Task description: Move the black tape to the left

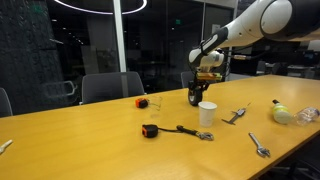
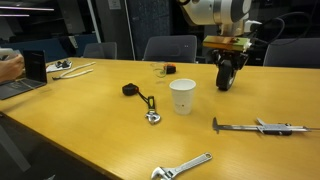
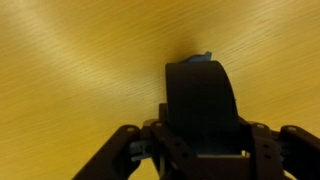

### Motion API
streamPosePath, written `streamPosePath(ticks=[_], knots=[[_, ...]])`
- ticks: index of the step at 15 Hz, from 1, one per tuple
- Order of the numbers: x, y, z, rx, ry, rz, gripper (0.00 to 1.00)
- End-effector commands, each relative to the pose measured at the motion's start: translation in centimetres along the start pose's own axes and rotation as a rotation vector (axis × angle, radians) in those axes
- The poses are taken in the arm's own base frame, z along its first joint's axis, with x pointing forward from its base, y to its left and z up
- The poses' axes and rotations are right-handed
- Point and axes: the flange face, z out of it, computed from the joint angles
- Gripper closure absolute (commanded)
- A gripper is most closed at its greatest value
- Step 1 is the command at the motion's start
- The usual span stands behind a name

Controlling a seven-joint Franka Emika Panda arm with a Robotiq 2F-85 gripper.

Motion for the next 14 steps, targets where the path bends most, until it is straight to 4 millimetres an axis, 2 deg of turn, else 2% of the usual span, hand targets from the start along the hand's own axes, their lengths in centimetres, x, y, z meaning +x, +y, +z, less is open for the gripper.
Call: streamPosePath(ticks=[1,6,8,11,14], knots=[[0.0,0.1,-1.8,-0.068,-0.012,0.023,0.72],[-0.7,-1.3,-6.2,-0.152,-0.012,0.004,0.72],[-1.2,-2.4,-9.1,-0.174,0.007,-0.007,0.72],[-2.9,-5.4,-13.6,-0.167,0.02,-0.063,0.72],[-6.3,-9.8,-17.8,-0.127,0.018,-0.16,0.72]])
